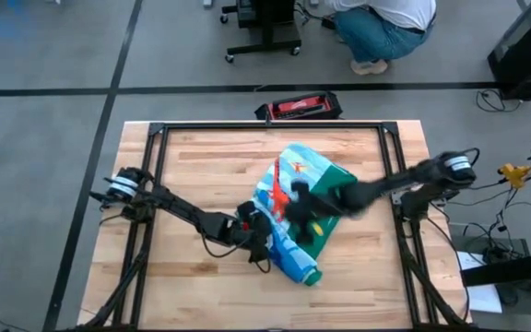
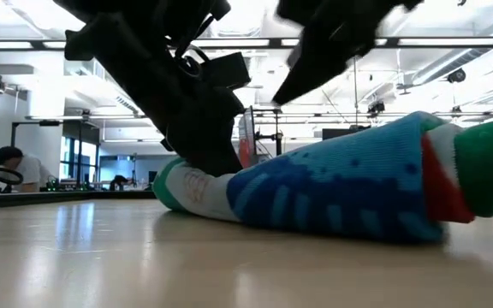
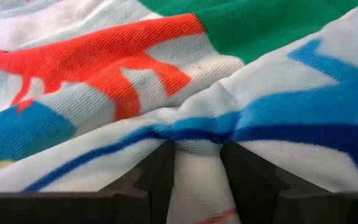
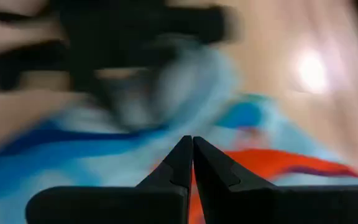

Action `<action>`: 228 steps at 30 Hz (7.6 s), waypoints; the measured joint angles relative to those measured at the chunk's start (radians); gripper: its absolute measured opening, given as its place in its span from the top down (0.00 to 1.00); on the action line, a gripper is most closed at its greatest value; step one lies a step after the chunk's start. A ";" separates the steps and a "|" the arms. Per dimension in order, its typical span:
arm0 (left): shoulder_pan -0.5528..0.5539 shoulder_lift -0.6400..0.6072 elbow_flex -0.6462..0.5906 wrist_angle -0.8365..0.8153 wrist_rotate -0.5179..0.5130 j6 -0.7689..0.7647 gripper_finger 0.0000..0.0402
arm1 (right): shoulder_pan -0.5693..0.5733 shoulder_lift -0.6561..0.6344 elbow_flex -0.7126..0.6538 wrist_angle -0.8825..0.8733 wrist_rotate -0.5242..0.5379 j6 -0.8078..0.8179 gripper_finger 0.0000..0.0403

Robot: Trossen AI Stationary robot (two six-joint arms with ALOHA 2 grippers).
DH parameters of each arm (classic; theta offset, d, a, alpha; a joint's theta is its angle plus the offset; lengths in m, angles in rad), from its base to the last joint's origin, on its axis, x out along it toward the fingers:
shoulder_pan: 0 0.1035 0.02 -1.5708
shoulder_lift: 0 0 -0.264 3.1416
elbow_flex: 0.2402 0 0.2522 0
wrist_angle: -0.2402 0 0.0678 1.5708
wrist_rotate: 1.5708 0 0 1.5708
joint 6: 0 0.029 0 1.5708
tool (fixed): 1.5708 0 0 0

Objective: Roll towel
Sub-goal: Roll the multi-color dinosaur print towel

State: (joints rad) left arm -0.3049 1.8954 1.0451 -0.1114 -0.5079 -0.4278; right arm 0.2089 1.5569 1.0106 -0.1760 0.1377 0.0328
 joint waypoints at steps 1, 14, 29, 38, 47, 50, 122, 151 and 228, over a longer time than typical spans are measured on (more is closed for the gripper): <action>0.001 0.000 0.000 0.001 0.000 0.000 0.69 | 0.040 -0.001 -0.032 0.062 -0.011 0.041 1.00; 0.015 -0.111 -0.003 -0.043 0.000 0.047 0.70 | 0.264 0.219 -0.016 0.239 0.124 0.372 1.00; 0.351 -0.014 0.000 0.029 0.176 0.295 0.70 | 0.275 0.229 -0.008 0.005 0.041 0.499 1.00; 0.277 -0.026 -0.009 -0.179 0.160 0.090 0.70 | 0.237 0.166 -0.009 -0.256 0.082 0.448 1.00; 0.084 -0.030 -0.012 -0.297 0.095 -0.238 0.70 | 0.161 0.150 -0.011 -0.371 -0.011 0.286 1.00; 0.024 -0.029 -0.014 -0.277 0.057 -0.354 0.70 | 0.138 0.140 -0.012 -0.434 -0.014 0.253 1.00; -0.493 -0.364 -0.398 0.245 -0.355 -0.188 0.70 | 0.155 -0.143 -0.071 -0.564 0.239 0.550 1.00; -0.330 0.163 -0.025 0.425 -0.115 0.000 0.70 | -0.083 -0.149 -0.245 -0.338 0.116 0.491 1.00; 0.264 0.210 0.322 0.276 0.508 0.540 0.70 | 0.581 0.407 0.137 -0.862 0.764 1.141 1.00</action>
State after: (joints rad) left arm -0.0408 2.1050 1.3675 0.1647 0.0000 0.1121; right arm 0.7900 1.9640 1.1473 -1.0384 0.9016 1.1742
